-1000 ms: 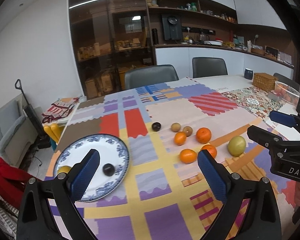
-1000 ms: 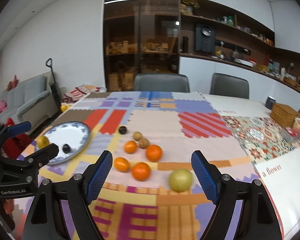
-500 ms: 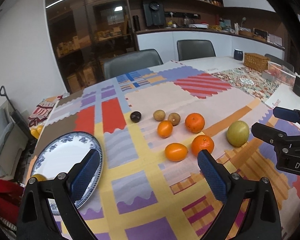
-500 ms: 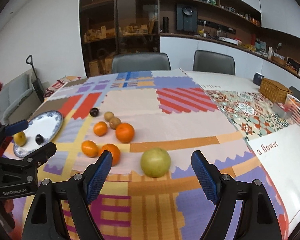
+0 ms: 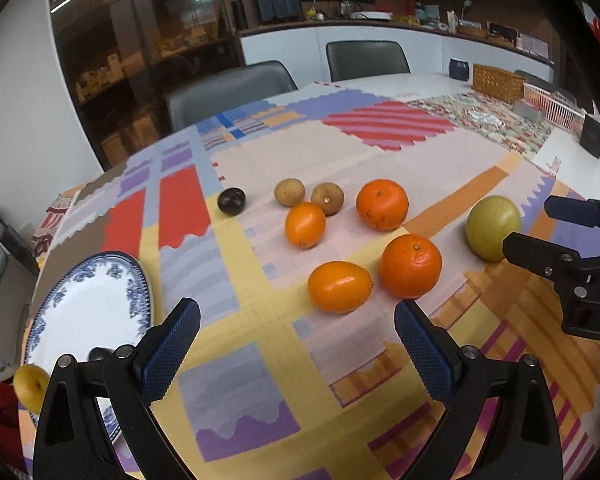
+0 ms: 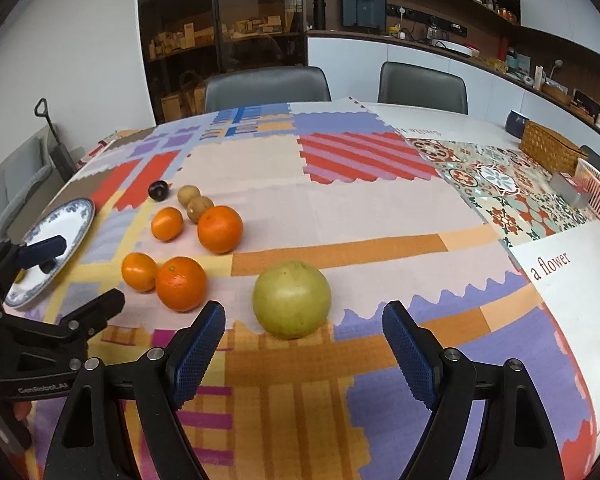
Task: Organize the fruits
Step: 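Withdraw both open tools from the plate toward the remaining fruit, then grasp an orange with the left tool while the right tool grasps the large green pear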
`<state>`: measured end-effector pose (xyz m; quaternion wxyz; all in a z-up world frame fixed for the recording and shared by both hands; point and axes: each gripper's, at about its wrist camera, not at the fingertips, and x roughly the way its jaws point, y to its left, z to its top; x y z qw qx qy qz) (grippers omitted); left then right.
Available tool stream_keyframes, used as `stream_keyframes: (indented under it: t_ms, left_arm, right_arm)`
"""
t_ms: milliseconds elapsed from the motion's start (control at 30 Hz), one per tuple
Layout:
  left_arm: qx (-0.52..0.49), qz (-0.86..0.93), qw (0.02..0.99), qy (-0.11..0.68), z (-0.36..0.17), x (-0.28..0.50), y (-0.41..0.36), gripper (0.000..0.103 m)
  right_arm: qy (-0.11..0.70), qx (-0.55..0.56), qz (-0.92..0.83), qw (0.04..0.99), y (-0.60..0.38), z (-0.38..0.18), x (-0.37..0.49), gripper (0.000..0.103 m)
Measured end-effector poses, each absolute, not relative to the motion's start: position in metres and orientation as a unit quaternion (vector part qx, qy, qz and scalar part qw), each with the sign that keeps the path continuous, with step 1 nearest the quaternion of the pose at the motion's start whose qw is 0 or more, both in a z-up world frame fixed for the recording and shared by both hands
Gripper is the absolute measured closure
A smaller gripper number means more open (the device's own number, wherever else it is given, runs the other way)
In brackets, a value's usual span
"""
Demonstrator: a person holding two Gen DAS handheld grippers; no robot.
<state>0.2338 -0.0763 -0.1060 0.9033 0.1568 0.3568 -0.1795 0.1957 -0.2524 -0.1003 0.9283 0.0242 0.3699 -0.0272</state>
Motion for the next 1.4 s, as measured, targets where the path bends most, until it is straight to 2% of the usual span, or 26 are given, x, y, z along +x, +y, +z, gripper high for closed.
stream_keyframes:
  t_ms: [300,500,600,667,700,833,1400]
  left_arm:
    - [0.150,-0.198,0.891,0.381,-0.116,0.254,-0.083,0.013]
    - [0.141,-0.211,0.882,0.397,-0.119,0.264,-0.086,0.029]
    - [0.132,-0.224,0.877,0.404,-0.120,0.265,-0.087,0.045]
    - [0.125,-0.230,0.874,0.409,-0.121,0.265,-0.088,0.063]
    - [0.122,-0.232,0.873,0.410,-0.121,0.265,-0.088,0.066]
    - [0.116,-0.229,0.874,0.412,-0.121,0.263,-0.087,0.066]
    - [0.087,-0.221,0.891,0.388,-0.091,0.243,-0.075,0.066]
  right_arm:
    - [0.391,0.034,-0.029,0.919,-0.255,-0.115,0.213,0.022]
    - [0.401,0.043,-0.020,0.915,-0.257,-0.120,0.223,0.029]
    - [0.406,0.048,-0.013,0.913,-0.256,-0.122,0.226,0.033]
    - [0.408,0.049,-0.007,0.912,-0.255,-0.124,0.228,0.039]
    - [0.410,0.051,-0.004,0.911,-0.255,-0.125,0.228,0.042]
    - [0.415,0.061,0.008,0.908,-0.256,-0.127,0.231,0.052]
    - [0.385,0.055,0.034,0.921,-0.246,-0.107,0.218,0.052]
